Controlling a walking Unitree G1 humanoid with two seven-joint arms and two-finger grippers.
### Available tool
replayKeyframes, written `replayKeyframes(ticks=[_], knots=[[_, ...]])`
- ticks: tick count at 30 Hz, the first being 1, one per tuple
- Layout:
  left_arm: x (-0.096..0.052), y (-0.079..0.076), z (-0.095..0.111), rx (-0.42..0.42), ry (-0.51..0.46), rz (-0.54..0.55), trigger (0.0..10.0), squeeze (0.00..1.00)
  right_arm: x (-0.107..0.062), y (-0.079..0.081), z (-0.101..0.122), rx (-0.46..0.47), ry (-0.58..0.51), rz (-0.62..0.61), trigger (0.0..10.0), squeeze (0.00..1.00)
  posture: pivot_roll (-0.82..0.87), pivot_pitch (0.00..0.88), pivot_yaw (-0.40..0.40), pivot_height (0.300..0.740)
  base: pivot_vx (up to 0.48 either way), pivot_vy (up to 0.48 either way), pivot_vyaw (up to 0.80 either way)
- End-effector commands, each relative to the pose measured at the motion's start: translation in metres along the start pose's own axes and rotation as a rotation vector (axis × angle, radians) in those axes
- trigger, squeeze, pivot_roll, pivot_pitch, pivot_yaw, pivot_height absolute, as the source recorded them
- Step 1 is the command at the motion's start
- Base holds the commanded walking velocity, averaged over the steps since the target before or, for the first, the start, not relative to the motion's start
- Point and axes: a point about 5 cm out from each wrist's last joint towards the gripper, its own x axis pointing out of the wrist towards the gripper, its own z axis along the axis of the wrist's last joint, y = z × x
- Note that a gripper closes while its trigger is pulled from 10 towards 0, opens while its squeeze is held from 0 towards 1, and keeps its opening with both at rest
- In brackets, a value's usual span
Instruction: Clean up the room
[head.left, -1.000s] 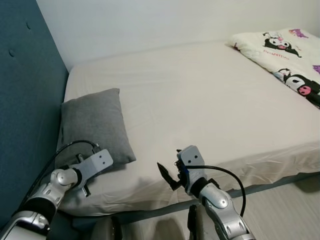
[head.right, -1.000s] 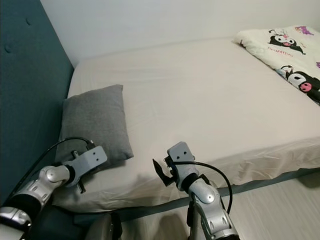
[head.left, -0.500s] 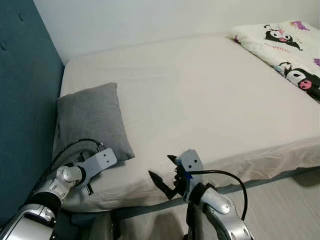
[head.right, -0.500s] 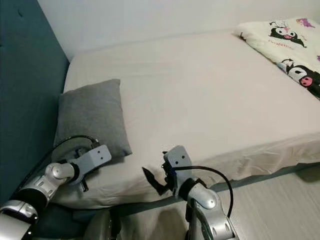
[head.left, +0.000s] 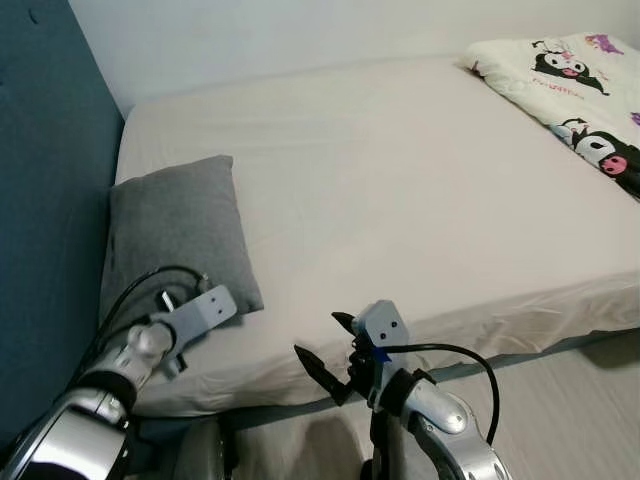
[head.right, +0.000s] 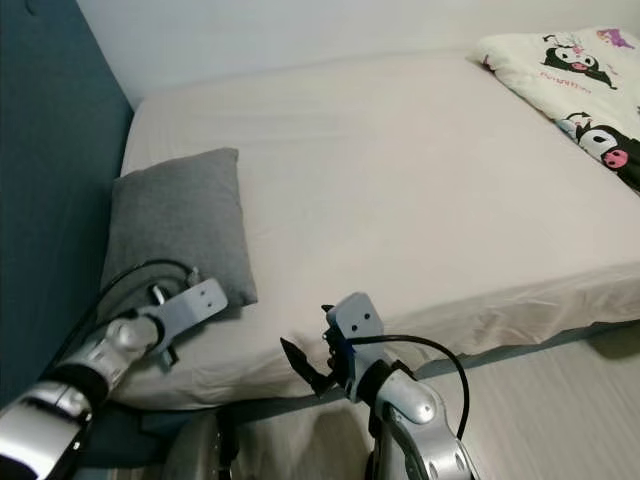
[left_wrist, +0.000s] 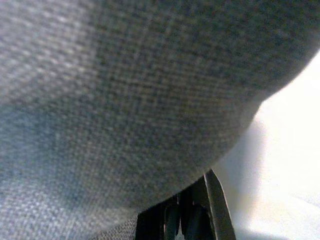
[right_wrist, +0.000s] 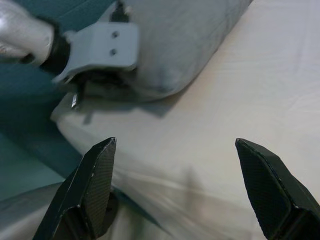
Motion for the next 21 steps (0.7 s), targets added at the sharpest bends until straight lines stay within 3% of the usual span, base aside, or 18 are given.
replayKeyframes(ticks=[1, 16, 21], knots=[[0.002, 0.006, 0.006, 0.037, 0.007, 0.034, 0.0, 0.00, -0.005, 0.006, -0.004, 0.020, 0.021, 0.018, 10.0, 0.00, -0.05, 0.381, 0.007, 0.582, 0.000, 0.000, 0.00], [0.005, 0.047, 0.043, 0.268, 0.008, 0.207, 0.0, 0.00, -0.014, 0.011, -0.006, 0.025, 0.046, -0.008, 10.0, 0.00, -0.08, 0.401, 0.044, 0.582, 0.000, 0.000, 0.00], [0.002, 0.067, 0.055, 0.374, 0.012, 0.285, 0.0, 0.00, -0.017, 0.013, -0.005, 0.024, 0.052, -0.016, 10.0, 0.00, -0.10, 0.401, 0.054, 0.582, 0.000, 0.000, 0.00]])
